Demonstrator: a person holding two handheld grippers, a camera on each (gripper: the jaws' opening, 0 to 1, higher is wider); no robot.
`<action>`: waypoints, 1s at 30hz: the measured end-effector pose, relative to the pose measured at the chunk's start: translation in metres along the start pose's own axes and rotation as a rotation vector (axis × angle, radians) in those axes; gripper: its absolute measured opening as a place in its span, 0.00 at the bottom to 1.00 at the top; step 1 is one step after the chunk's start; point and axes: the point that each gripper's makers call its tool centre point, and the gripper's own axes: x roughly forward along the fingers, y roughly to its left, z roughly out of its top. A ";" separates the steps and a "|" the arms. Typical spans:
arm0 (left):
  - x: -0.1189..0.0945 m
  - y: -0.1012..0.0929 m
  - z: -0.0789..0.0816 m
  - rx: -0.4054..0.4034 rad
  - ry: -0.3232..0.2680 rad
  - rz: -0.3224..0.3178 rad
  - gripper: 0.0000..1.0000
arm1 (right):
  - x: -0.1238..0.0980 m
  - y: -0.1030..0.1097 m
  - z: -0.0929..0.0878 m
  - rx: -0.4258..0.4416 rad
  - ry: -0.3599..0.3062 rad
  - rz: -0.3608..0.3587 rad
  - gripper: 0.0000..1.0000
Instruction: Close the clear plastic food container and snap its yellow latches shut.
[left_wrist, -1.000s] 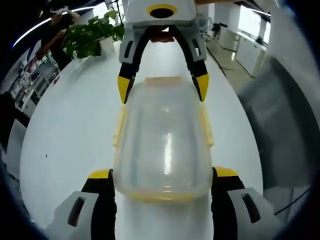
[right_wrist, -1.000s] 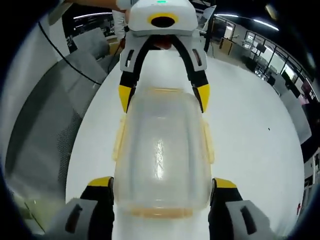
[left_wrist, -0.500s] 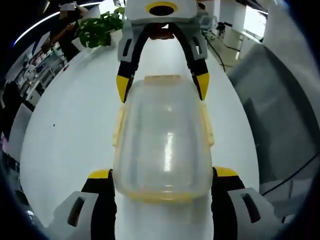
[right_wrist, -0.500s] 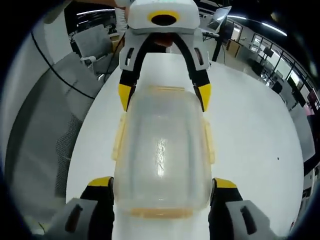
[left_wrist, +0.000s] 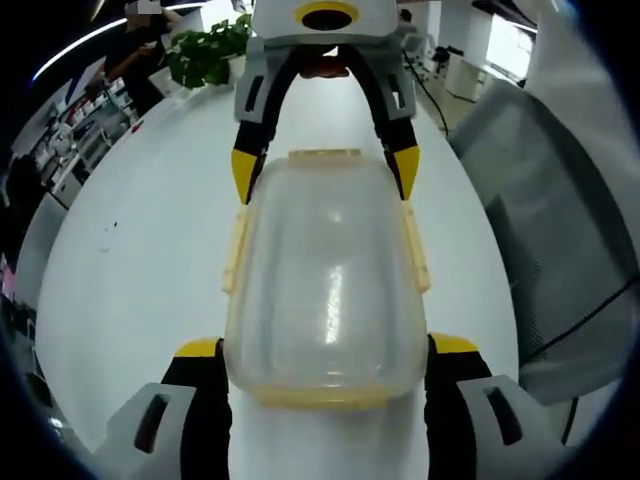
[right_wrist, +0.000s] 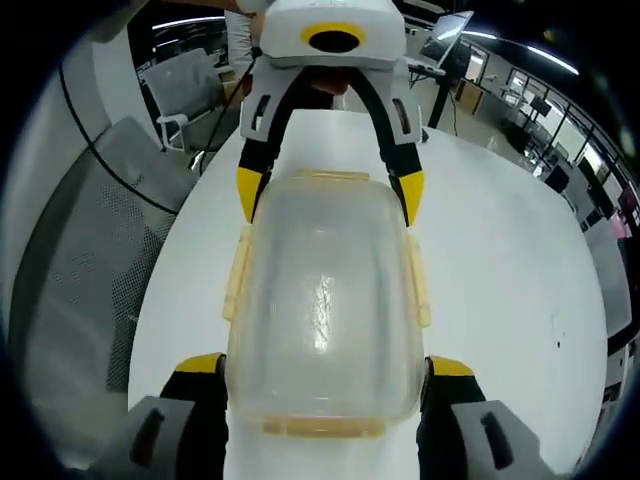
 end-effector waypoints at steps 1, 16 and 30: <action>0.000 0.002 0.000 -0.002 0.001 -0.001 0.79 | 0.000 -0.003 0.000 -0.001 0.002 -0.001 0.78; 0.000 0.057 -0.003 0.009 0.029 0.001 0.79 | 0.000 -0.057 -0.001 0.011 0.002 -0.011 0.78; -0.001 0.080 -0.007 0.017 0.040 -0.004 0.79 | 0.002 -0.079 0.001 0.024 0.006 -0.025 0.78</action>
